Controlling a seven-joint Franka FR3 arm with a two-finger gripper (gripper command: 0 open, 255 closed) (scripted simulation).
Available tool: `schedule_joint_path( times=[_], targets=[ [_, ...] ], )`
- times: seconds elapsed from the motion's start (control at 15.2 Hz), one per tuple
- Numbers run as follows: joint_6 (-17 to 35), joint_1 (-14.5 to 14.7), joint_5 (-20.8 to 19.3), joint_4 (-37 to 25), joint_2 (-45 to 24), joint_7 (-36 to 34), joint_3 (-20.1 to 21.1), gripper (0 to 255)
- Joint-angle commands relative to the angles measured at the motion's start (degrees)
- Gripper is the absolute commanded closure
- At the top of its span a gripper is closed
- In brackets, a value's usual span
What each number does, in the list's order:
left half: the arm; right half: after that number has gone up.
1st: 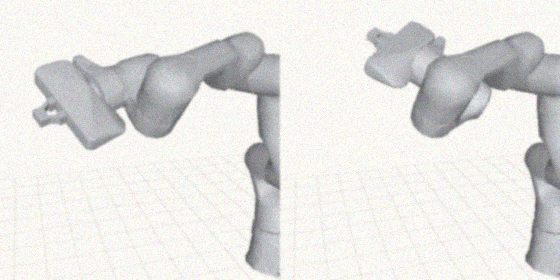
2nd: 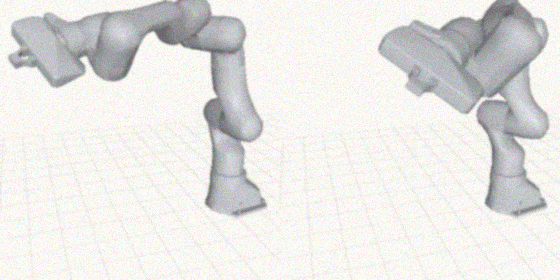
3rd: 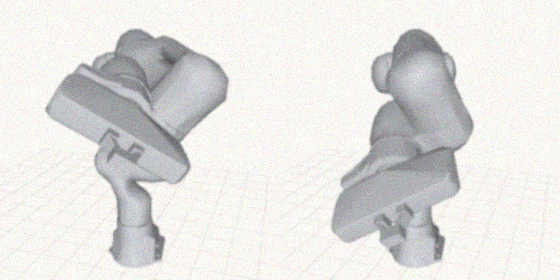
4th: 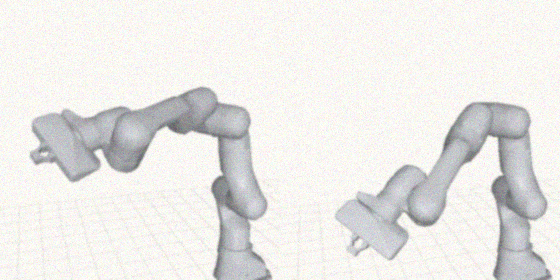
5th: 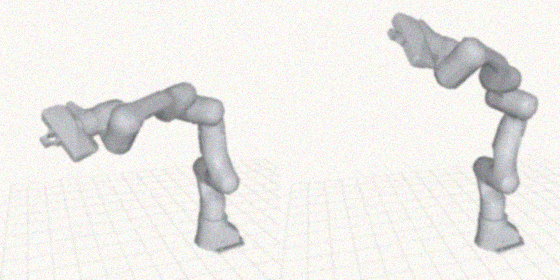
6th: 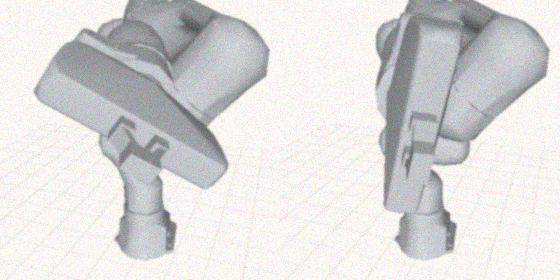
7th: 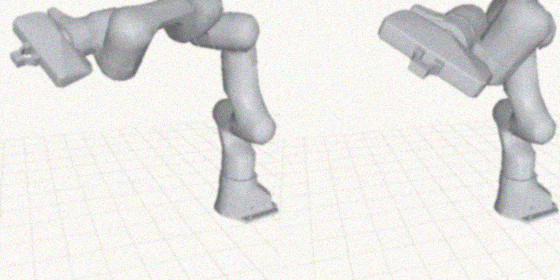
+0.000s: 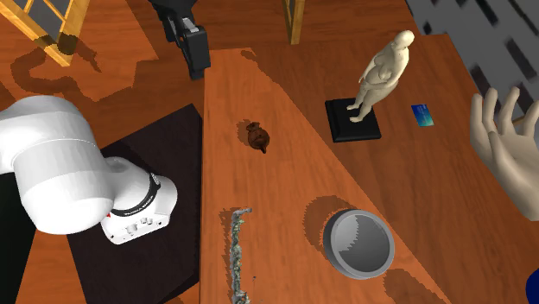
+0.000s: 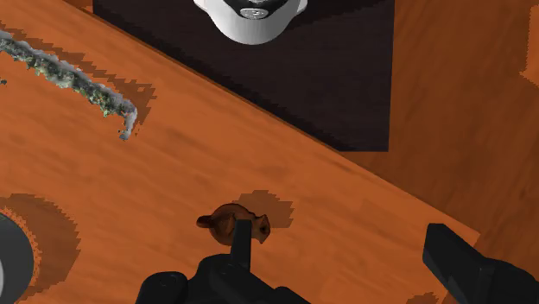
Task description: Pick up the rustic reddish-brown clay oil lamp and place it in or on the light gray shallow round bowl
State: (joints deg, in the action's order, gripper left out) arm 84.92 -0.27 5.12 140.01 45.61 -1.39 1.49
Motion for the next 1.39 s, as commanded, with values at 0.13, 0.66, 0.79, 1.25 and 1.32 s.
schedule_joint_path(
  times=[0.13, 0.66, 0.79, 1.25, 1.32],
  targets=[
    [4.11, 0.52, -1.17, 3.95, 0.35, 3.27, -0.81, 0],
    [22.87, 2.01, -5.96, 16.94, -2.98, 15.79, -4.66, 0],
    [28.27, 2.23, -7.14, 19.35, -5.28, 18.84, -5.72, 0],
    [49.34, 3.09, -10.86, 24.32, -18.84, 29.29, -9.72, 0],
    [52.54, 3.31, -11.25, 24.52, -21.44, 30.79, -10.33, 0]
  ],
)
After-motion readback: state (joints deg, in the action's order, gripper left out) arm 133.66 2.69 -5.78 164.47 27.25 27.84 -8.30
